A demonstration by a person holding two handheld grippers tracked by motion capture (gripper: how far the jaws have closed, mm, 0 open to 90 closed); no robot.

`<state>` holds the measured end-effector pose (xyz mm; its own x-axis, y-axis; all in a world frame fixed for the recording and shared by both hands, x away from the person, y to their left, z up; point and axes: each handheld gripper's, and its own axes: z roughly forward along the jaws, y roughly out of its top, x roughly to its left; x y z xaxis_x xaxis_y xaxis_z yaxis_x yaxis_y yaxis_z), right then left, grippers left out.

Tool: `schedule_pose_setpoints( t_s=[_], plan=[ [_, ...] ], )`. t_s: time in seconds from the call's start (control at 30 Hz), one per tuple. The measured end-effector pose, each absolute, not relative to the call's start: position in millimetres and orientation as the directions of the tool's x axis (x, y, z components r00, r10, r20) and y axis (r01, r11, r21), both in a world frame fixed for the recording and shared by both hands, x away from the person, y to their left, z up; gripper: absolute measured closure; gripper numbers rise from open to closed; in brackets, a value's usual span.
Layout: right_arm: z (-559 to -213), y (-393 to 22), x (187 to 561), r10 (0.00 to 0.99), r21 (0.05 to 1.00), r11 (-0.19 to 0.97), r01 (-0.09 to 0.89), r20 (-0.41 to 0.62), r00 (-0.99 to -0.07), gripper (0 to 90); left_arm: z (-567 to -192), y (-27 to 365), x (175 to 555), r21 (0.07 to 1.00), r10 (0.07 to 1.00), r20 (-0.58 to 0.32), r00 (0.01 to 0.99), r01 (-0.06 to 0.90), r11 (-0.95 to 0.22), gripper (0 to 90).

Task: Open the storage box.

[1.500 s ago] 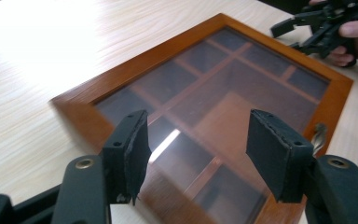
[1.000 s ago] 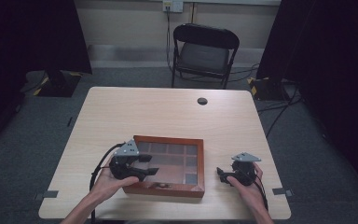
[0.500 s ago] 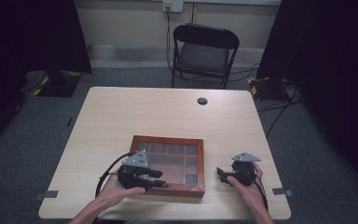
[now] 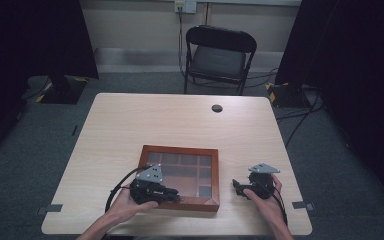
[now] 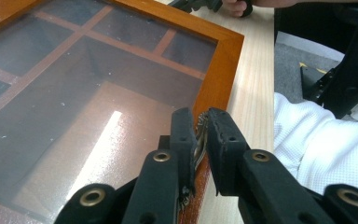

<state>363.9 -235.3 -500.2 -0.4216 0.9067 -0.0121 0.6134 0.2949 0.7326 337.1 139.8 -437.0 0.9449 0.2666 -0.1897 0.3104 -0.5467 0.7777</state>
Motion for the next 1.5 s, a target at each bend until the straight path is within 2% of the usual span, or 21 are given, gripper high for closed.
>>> schedule_pose_setpoints(
  t_s=[0.43,0.67,1.03,1.5],
  plan=[
    [-500,-235,364,0.907,0.732,0.294,0.614,-0.011,-0.421,12.0,-438,135,335,0.756,0.249,-0.122,0.961,0.253,-0.603,79.9],
    [-500,-235,364,0.907,0.732,0.294,0.614,-0.011,-0.421,12.0,-439,134,330,0.772,0.258,-0.086,0.962,0.228,-0.594,80.2],
    [-500,-235,364,0.907,0.732,0.295,0.614,-0.012,-0.422,11.9,-439,130,334,0.763,0.258,-0.152,0.954,0.28,-0.583,81.0],
    [-500,-235,364,0.907,0.732,0.295,0.614,-0.012,-0.422,12.0,-435,125,336,0.756,0.25,-0.179,0.952,0.296,-0.584,81.5]
  ],
)
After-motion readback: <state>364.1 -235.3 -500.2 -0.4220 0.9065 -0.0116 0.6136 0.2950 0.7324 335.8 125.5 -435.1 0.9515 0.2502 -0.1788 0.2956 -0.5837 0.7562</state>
